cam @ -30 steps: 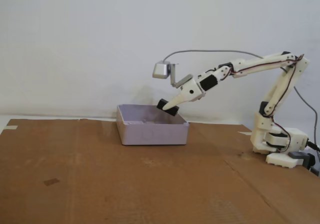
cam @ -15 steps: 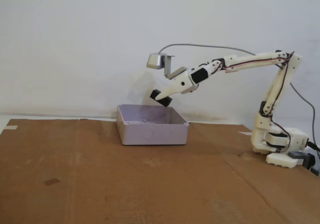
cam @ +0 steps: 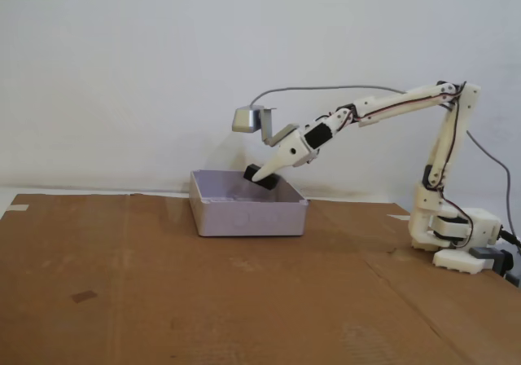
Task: Grasp a block and put it in the box.
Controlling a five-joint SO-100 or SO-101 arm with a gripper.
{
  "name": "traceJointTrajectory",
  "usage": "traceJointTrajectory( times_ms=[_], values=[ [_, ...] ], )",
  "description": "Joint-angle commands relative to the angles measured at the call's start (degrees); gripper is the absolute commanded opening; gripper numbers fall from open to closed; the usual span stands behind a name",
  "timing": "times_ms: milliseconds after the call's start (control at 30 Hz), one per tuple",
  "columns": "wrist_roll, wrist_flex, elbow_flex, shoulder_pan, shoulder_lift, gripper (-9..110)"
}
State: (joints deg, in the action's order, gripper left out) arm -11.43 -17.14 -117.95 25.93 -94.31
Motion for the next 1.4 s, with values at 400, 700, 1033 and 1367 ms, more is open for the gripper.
traceJointTrajectory(
  times_ms=[400,700,1033,1367],
  values=[
    [0.8,1.4,13.1,-0.3,3.3,4],
    [3.4,-0.1,13.4,-1.1,6.2,4],
    [3.6,-8.8,17.9,-0.6,9.0,4],
    [3.5,-8.7,21.7,-0.4,13.5,4]
  ],
)
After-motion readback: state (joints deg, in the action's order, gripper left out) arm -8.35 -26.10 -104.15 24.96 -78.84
